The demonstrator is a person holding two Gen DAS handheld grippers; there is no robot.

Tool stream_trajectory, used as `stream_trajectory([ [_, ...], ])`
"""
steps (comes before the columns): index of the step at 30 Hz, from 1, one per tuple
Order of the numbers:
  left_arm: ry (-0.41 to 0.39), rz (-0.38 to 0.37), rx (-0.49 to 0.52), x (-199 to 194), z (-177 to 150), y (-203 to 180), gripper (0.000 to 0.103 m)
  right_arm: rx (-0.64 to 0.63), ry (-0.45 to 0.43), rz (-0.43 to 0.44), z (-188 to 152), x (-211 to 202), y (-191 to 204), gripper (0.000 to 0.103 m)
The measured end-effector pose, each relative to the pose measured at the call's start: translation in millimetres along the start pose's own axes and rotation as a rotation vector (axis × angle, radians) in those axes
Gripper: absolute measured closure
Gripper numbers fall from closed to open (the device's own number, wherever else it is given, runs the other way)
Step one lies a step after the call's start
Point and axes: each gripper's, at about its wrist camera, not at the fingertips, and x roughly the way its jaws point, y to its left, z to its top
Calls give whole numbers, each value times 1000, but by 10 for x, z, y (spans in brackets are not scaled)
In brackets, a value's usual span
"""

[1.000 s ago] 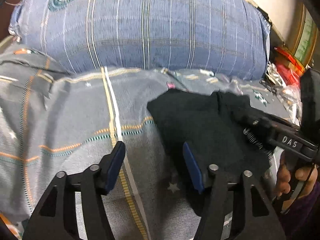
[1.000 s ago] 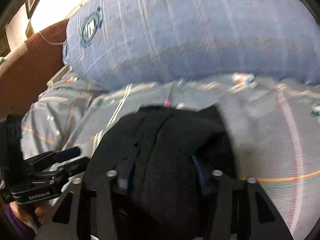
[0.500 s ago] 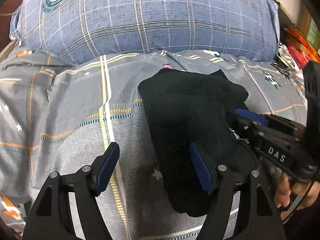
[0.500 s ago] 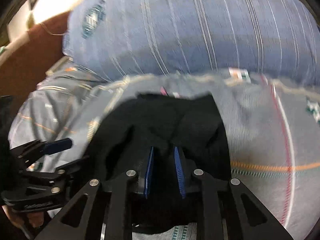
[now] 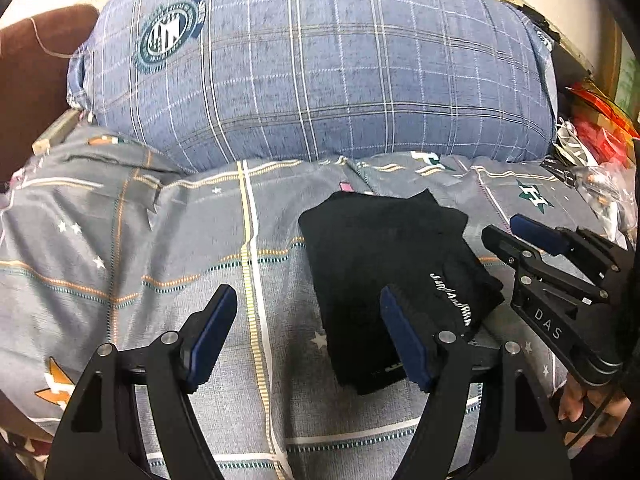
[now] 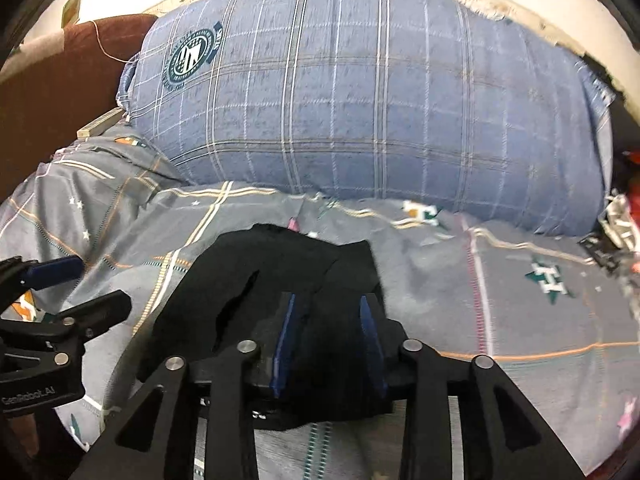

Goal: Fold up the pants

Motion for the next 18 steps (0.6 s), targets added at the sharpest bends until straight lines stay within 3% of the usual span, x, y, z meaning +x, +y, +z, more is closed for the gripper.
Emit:
stream_trajectory([
  [5,-29,8,44,-95,13,-158,22,1,-10,-47,-10,-81,-80,67],
  [12,-68,43,107,-137,43,-311,21,12,-8,-82,-53,-55,-206,63],
  [18,-79,86,139,-107,26,-354,21,12,0,-55,-127,15,-242,62],
])
